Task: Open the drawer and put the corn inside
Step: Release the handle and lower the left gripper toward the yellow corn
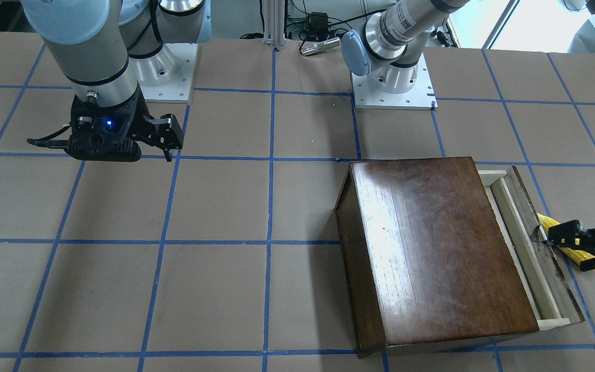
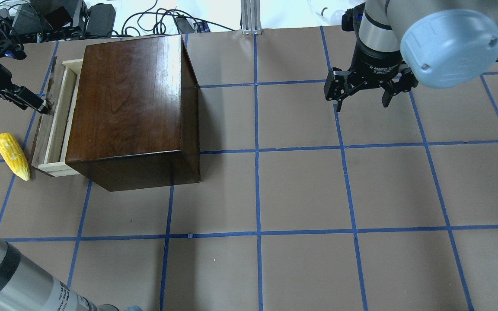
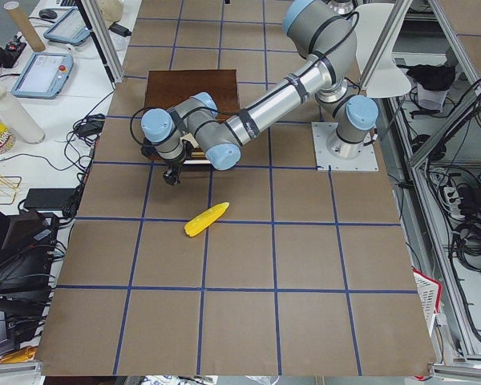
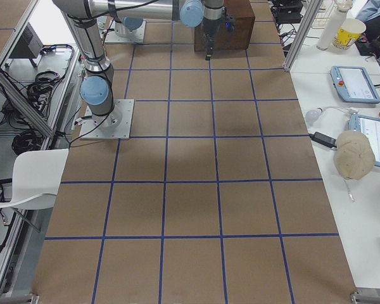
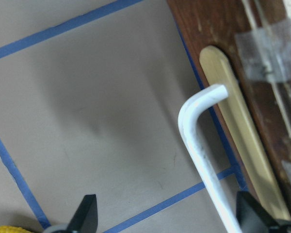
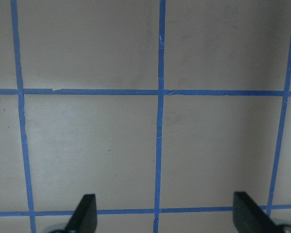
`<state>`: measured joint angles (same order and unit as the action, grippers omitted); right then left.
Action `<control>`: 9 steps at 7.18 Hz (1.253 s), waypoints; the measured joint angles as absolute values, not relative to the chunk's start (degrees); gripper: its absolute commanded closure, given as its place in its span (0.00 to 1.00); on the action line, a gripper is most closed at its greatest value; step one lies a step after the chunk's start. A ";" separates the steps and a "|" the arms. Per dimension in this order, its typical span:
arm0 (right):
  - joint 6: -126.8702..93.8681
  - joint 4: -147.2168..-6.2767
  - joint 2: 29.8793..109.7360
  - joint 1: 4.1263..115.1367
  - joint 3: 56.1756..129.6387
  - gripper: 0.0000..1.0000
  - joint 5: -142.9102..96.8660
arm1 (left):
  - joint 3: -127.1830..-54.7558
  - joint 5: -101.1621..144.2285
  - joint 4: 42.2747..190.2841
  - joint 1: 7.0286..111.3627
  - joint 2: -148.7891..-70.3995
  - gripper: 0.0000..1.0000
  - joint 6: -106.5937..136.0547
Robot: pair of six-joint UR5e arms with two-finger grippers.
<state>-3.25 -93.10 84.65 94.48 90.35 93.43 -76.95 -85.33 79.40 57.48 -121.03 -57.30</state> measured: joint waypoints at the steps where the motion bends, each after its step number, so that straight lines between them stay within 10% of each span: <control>1: -3.25 -93.13 84.67 94.48 90.35 0.00 93.43 | -76.62 -85.84 79.34 57.47 -121.08 0.02 -58.10; 9: -3.25 -93.08 84.64 94.48 90.35 0.00 93.43 | -74.36 -89.89 79.52 53.86 -120.13 0.01 -58.29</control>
